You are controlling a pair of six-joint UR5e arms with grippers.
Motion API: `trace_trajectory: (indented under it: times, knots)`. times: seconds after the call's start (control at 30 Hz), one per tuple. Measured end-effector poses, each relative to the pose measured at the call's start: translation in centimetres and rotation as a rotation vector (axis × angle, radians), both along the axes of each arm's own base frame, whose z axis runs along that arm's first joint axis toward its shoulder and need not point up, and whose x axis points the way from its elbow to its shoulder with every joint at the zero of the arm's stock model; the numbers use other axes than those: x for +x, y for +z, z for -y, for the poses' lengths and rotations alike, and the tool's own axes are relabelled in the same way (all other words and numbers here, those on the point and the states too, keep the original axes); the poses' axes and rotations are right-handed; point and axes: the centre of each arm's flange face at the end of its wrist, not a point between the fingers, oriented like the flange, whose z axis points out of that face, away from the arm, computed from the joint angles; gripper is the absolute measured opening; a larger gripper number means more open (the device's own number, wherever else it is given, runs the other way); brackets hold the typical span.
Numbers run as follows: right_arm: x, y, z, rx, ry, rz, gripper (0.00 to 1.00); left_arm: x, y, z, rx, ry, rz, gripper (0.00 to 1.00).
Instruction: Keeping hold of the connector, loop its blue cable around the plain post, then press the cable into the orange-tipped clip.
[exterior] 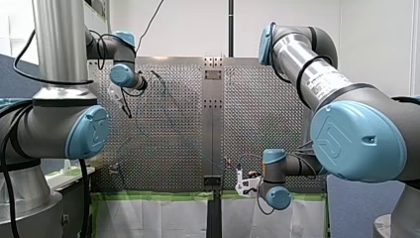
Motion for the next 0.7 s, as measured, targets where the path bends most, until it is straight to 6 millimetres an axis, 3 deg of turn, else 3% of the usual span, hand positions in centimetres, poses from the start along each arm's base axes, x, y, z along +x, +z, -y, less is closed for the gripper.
trace_trajectory:
  times: [0.5, 0.7]
  knots:
    - [0.1, 0.0, 0.1, 0.004, 0.0, -0.001, 0.0, -2.7, 11.8, 0.4, 0.153, 0.002, 0.138, 0.94]
    - [0.1, 0.0, 0.1, 0.006, 0.001, -0.002, 0.0, -2.0, 12.8, 1.9, 0.214, -0.023, 0.1, 0.94]
